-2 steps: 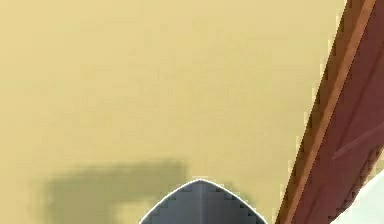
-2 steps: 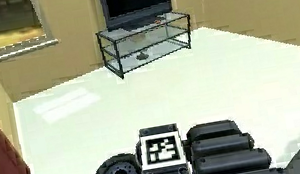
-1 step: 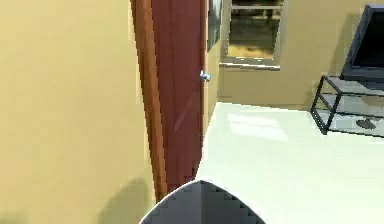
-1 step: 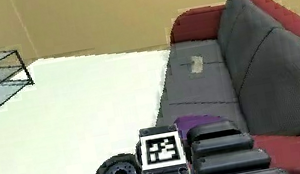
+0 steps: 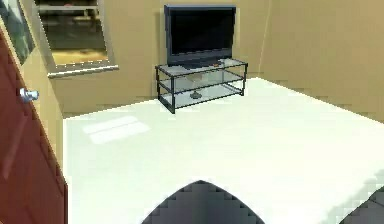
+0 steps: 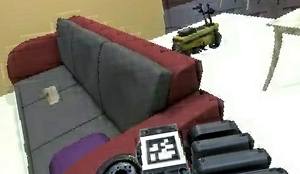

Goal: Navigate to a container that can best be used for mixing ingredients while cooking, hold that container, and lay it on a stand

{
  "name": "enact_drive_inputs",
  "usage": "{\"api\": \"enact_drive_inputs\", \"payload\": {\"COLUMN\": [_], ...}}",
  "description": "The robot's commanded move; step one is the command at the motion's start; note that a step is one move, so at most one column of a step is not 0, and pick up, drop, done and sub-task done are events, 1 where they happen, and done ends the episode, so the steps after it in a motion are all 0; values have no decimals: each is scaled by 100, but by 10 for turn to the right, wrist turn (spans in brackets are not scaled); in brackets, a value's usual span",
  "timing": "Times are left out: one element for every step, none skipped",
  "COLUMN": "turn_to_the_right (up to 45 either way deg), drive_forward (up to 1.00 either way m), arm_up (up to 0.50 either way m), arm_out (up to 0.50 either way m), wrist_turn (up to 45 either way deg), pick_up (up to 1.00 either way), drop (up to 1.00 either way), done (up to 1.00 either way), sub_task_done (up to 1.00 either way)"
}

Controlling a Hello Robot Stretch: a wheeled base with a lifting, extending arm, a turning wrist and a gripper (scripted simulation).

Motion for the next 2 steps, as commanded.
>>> {"api": "enact_drive_inputs", "payload": {"turn_to_the_right": [450, 150], "drive_forward": [0, 0], "arm_up": [0, 0], "arm_out": [0, 0], "wrist_turn": [0, 0], "pick_up": [0, 0], "drop": [0, 0], "done": [0, 0], "sub_task_done": [0, 0]}}
